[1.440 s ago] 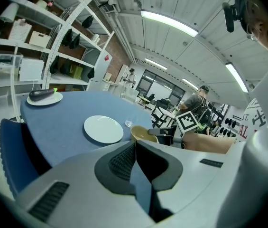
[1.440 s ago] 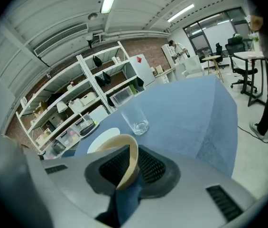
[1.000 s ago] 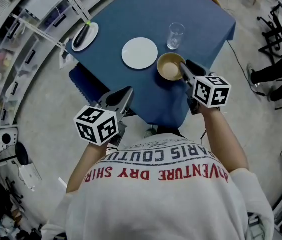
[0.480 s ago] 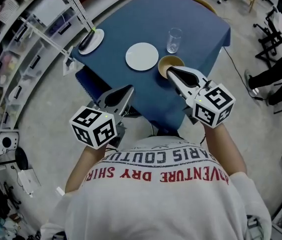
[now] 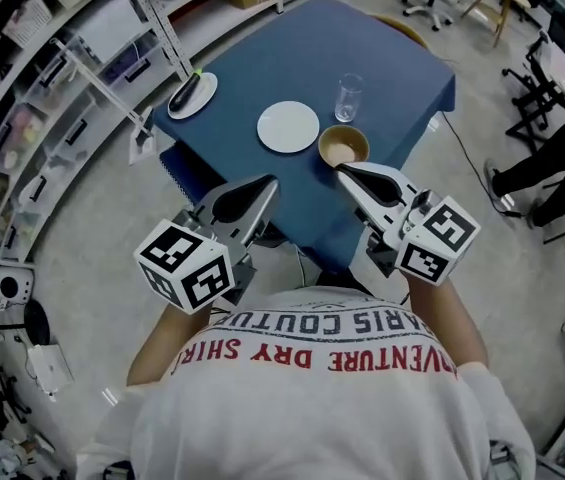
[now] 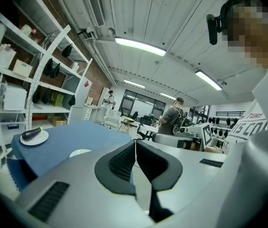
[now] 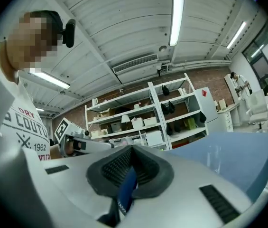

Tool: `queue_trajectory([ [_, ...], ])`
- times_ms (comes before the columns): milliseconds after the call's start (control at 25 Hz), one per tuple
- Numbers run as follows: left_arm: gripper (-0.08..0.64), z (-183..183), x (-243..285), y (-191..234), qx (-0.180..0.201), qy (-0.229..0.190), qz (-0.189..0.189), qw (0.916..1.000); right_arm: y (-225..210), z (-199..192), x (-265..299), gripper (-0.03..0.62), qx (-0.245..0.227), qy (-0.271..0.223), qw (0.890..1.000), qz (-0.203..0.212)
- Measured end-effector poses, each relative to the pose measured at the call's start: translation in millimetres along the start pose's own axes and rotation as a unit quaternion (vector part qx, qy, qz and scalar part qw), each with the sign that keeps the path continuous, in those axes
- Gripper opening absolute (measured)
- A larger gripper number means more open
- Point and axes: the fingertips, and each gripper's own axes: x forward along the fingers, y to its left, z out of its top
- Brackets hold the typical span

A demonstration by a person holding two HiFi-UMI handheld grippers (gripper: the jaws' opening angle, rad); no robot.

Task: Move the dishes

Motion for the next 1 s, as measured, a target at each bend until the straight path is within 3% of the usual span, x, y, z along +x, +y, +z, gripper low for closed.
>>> queue_trajectory([
  [240, 0.029, -7.8, -7.0, -8.7, 0.005, -0.003, -0.002, 1.0, 12.9, -9.0, -3.1, 0.023, 0.019, -0.017, 1.0, 0.013],
  [1000, 0.029, -21.8, -13.5, 5.3, 0.015, 0.013, 0.01, 0.9998, 14.2, -32.1, 12.8, 0.023, 0.029, 0.005, 1.0, 0.007],
])
